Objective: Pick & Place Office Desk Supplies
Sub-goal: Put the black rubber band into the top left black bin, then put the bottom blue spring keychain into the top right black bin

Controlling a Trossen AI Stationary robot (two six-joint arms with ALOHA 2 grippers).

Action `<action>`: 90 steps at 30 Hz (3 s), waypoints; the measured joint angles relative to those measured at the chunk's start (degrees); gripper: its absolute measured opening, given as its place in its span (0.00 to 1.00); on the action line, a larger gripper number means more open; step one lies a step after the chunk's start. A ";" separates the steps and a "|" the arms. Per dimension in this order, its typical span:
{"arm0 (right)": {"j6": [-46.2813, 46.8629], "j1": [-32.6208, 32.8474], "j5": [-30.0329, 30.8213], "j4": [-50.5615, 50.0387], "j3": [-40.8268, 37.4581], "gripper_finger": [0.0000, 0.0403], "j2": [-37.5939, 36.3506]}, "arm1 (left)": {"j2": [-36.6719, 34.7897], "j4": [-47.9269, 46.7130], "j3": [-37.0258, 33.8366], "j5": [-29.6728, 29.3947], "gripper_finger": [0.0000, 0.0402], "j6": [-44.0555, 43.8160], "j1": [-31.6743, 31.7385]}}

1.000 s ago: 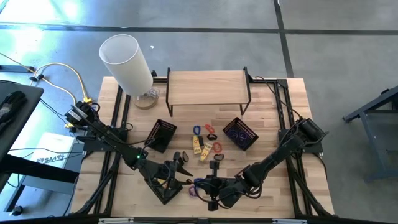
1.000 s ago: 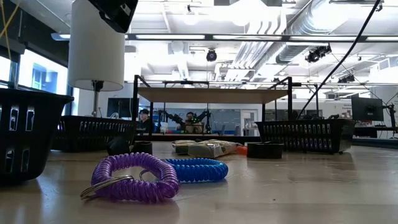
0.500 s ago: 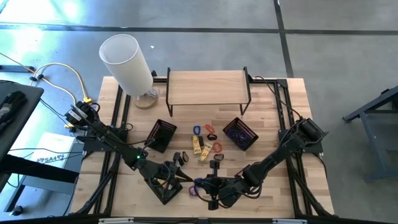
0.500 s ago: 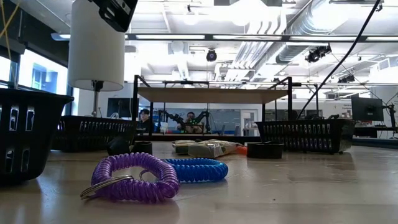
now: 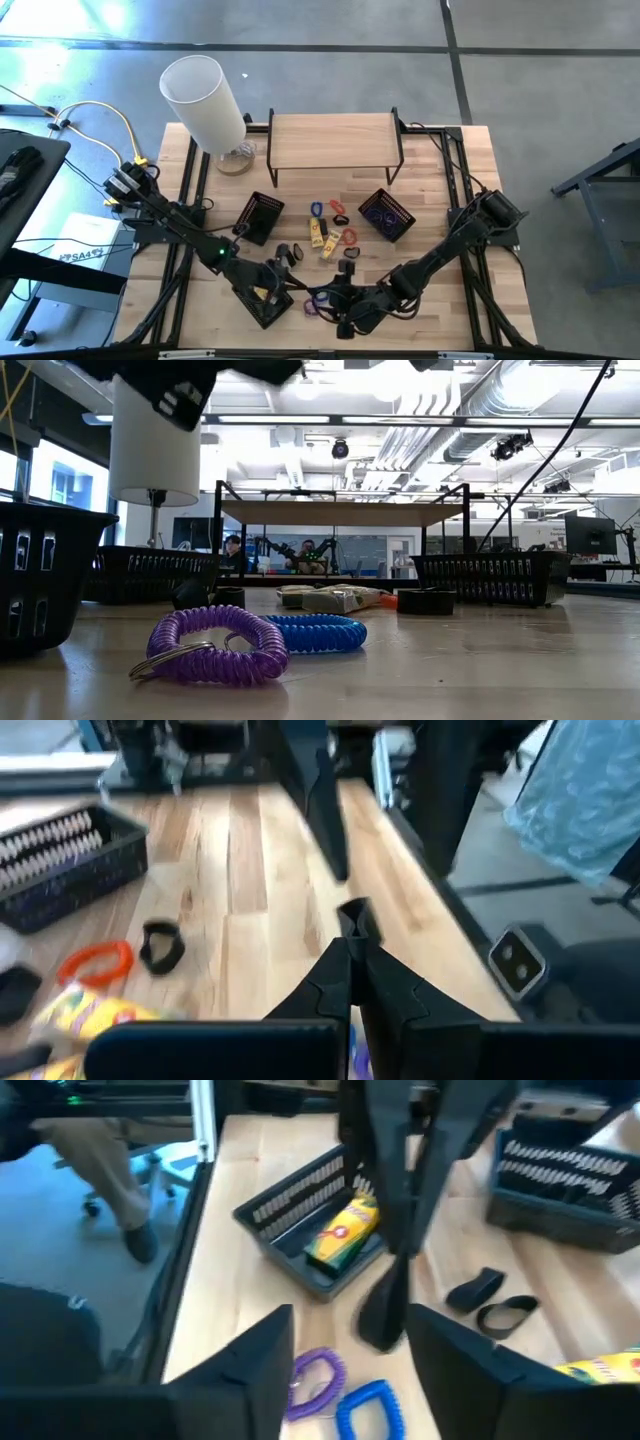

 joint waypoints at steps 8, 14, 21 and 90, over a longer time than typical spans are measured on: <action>3.45 0.14 -1.02 -0.11 -0.96 0.52 0.00 | -5.27 -33.54 7.48 -16.34 0.00 -12.12 -2.83; 4.52 0.14 -1.11 -0.02 -2.03 0.49 0.02 | -8.60 -63.65 10.56 -26.44 0.00 -37.39 -1.20; 4.53 0.14 -1.11 0.20 -2.36 0.46 0.02 | -8.70 -86.88 8.79 -20.96 0.00 -61.10 7.14; 3.42 0.12 -2.30 -2.07 -2.29 0.45 0.01 | -6.67 -86.16 8.19 -32.73 0.39 -54.06 1.52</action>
